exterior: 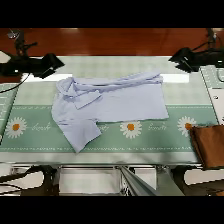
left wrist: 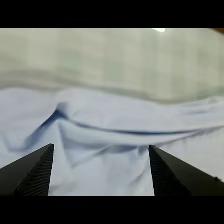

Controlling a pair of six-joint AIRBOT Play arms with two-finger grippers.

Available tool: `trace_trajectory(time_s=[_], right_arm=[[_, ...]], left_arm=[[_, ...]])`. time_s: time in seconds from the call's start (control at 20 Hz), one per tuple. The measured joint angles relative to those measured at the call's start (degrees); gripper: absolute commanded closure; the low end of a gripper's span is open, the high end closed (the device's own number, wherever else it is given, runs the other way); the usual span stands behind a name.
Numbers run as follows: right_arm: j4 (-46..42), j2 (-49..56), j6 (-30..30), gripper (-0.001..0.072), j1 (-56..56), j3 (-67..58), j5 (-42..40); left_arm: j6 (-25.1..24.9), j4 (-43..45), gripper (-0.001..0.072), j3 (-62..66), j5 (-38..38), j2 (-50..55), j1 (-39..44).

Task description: Fold the shirts.

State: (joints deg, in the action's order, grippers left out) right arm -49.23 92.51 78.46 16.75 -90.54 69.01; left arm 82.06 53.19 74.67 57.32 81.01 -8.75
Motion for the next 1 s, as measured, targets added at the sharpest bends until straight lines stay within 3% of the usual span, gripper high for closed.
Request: trace_trajectory(time_s=[0.15,0.25,0.6,0.8,1.0], right_arm=[[-9.09,-3.85,0.0,0.0091,6.47,2.67,8.72],[-11.8,-8.59,1.05,0.0091,10.43,10.23,8.87],[-2.89,-27.96,-2.51,0.0091,14.47,45.42,-4.28],[1.29,-32.2,-5.44,0.0091,14.82,53.62,-5.27],[2.97,-33.4,-6.67,0.0091,14.88,55.98,-3.98]], left_arm=[[0.7,10.49,0.0001,-2.75,15.04,-1.53,-8.61],[1.2,13.55,0.0002,-9.86,18.03,-5.01,-14.64],[-8.44,-1.77,0.0002,-36.13,14.05,-13.05,-27.89],[-13.46,-10.12,0.0003,-43.52,8.7,-12.98,-27.69],[-15.72,-16.59,0.0005,-45.75,3.39,-10.86,-22.32]])
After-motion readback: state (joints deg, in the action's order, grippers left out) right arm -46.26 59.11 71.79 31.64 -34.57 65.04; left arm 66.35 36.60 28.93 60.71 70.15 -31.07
